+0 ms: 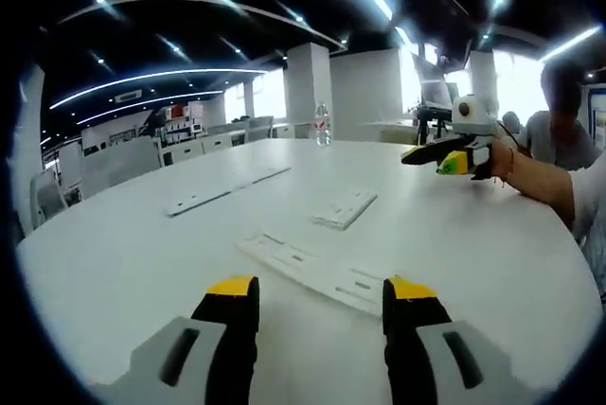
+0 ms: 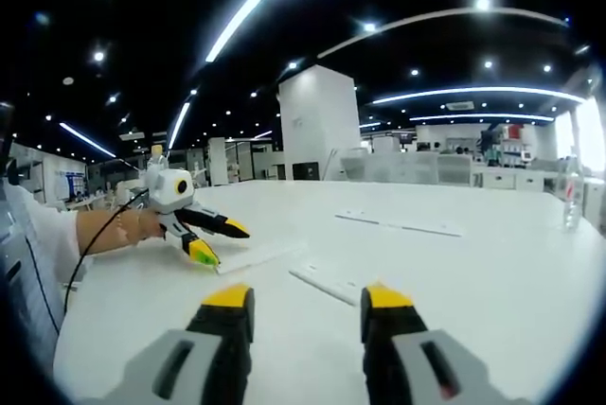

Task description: Locate the socket holder cover, grip the socket holder cover, clip it into the socket holder slot.

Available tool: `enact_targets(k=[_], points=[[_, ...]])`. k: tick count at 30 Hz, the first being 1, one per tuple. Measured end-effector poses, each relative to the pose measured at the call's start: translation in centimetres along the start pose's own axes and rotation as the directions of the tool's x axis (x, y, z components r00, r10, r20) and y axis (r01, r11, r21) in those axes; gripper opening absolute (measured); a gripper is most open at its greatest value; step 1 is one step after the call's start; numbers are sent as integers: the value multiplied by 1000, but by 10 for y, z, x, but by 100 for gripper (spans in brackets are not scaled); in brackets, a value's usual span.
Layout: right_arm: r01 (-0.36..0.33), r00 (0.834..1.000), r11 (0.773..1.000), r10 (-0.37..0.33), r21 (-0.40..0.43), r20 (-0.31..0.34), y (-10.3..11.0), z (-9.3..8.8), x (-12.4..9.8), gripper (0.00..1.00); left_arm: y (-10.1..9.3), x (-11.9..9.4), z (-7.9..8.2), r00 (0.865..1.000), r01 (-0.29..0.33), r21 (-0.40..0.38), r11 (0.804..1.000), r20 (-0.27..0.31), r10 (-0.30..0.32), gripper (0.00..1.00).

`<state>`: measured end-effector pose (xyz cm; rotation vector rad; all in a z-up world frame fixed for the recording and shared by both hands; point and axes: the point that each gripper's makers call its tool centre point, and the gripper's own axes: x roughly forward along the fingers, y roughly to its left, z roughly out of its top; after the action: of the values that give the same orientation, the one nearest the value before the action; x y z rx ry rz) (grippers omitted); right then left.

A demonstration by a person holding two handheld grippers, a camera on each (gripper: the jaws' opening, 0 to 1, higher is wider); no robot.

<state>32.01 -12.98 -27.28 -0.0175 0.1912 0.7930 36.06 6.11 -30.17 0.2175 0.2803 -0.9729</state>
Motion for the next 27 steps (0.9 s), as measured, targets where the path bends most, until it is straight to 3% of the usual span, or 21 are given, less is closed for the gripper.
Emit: enact_targets(k=[3, 6, 27], points=[[-3, 1000, 1000, 3, -1, 4, 1, 1, 0, 46, -10, -3, 8, 999, 38, -16, 999, 35, -38, 53], [-4, 1000, 1000, 4, -2, 4, 1, 2, 1, 46, -15, -2, 5, 998, 55, -18, 998, 24, -55, 56], [-9, 1000, 1000, 9, -7, 11, 4, 5, 1, 46, -13, 5, -8, 998, 51, 1, 999, -23, -51, 55]])
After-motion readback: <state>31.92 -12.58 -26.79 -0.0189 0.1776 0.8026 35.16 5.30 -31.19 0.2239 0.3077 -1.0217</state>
